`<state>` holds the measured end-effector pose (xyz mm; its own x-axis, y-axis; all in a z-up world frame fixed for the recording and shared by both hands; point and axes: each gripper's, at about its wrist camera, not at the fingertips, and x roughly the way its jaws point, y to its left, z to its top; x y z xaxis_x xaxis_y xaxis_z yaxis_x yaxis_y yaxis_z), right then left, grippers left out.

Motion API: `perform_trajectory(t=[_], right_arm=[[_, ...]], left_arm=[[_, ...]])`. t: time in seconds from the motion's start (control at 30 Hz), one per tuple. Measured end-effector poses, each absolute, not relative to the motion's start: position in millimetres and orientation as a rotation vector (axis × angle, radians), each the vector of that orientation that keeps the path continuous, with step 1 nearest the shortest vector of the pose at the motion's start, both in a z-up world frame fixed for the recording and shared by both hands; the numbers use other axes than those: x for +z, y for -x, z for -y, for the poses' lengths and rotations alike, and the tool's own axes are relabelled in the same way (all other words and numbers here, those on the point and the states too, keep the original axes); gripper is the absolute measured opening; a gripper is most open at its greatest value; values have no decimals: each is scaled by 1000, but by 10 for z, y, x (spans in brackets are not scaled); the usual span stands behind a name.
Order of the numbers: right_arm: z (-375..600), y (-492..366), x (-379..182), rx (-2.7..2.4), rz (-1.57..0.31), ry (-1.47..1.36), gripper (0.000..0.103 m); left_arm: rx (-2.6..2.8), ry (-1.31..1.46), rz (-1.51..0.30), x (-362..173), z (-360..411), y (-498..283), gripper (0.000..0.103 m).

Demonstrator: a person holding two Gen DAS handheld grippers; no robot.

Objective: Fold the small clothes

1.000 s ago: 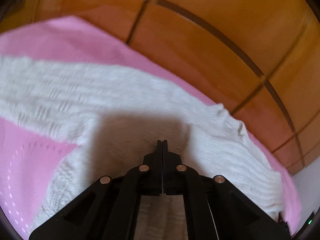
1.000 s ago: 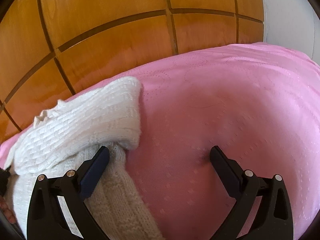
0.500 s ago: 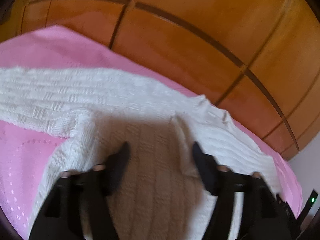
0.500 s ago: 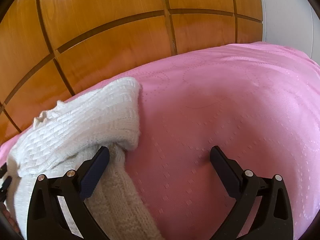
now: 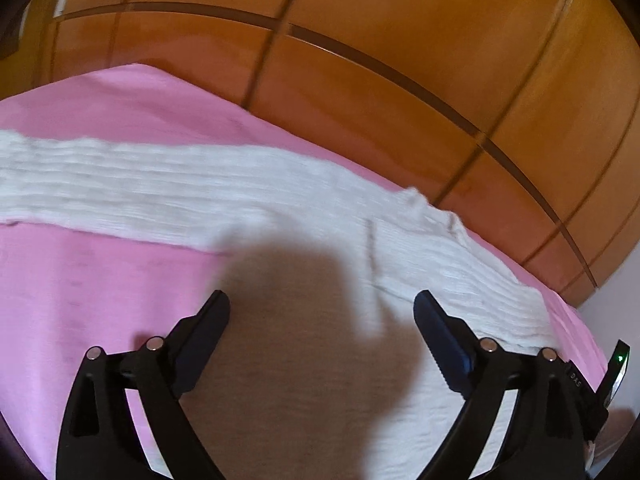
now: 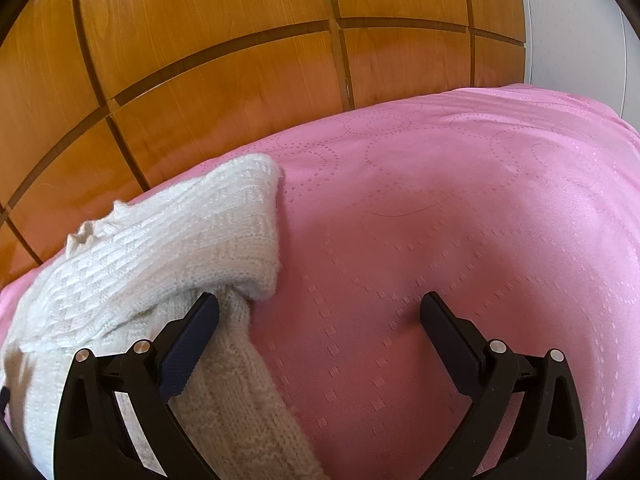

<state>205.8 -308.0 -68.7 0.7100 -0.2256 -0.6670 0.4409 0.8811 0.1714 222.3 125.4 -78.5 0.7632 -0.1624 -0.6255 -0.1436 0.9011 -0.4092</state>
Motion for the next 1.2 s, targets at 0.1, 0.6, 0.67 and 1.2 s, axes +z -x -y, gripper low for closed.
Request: perform_trajectory(t=[0.1, 0.6, 0.67, 1.2], right_arm=[[3079, -2061, -689, -378, -689, -331, 100], [3068, -2072, -693, -390, -696, -316, 100], [3072, -2077, -694, -390, -697, -315, 100], [3067, -2086, -698, -399, -702, -301, 100]], left_arm=[[80, 481, -707, -790, -1563, -2151, 96], [425, 767, -603, -852, -3164, -1679, 83], [460, 800, -584, -862, -3368, -1599, 75], [599, 914, -561, -990, -4145, -1542, 9]])
